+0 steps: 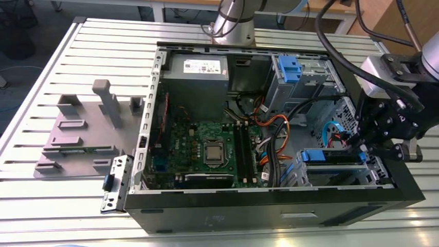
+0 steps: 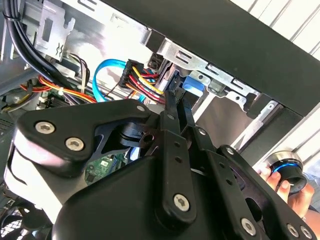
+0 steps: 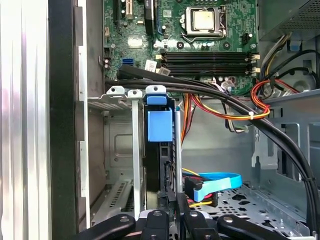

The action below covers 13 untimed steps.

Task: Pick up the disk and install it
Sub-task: 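Insert the first disk wire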

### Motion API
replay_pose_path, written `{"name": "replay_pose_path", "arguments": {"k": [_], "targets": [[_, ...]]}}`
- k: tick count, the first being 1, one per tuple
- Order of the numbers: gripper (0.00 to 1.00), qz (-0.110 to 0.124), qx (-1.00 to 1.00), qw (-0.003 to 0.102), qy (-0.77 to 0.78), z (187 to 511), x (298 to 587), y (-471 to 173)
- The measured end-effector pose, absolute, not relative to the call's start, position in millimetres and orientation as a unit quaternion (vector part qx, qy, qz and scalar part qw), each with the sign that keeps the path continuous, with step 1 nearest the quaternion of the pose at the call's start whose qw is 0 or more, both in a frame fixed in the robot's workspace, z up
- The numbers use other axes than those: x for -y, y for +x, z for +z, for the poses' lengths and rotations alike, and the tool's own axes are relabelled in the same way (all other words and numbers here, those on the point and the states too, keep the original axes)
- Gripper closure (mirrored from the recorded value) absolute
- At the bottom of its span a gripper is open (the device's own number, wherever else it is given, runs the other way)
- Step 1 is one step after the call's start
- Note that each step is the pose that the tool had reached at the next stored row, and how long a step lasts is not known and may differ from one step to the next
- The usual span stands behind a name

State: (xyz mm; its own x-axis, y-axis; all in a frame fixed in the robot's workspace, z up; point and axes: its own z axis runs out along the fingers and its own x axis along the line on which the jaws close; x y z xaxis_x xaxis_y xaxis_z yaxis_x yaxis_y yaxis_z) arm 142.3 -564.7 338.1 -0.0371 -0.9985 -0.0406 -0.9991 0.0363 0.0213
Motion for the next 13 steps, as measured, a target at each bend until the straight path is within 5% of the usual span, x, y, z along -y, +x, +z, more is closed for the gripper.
{"name": "replay_pose_path", "arguments": {"k": [13], "targets": [[0.82, 0.022, -0.720, 0.007, -0.694, 334.2, 565.2, 135.1]]}}
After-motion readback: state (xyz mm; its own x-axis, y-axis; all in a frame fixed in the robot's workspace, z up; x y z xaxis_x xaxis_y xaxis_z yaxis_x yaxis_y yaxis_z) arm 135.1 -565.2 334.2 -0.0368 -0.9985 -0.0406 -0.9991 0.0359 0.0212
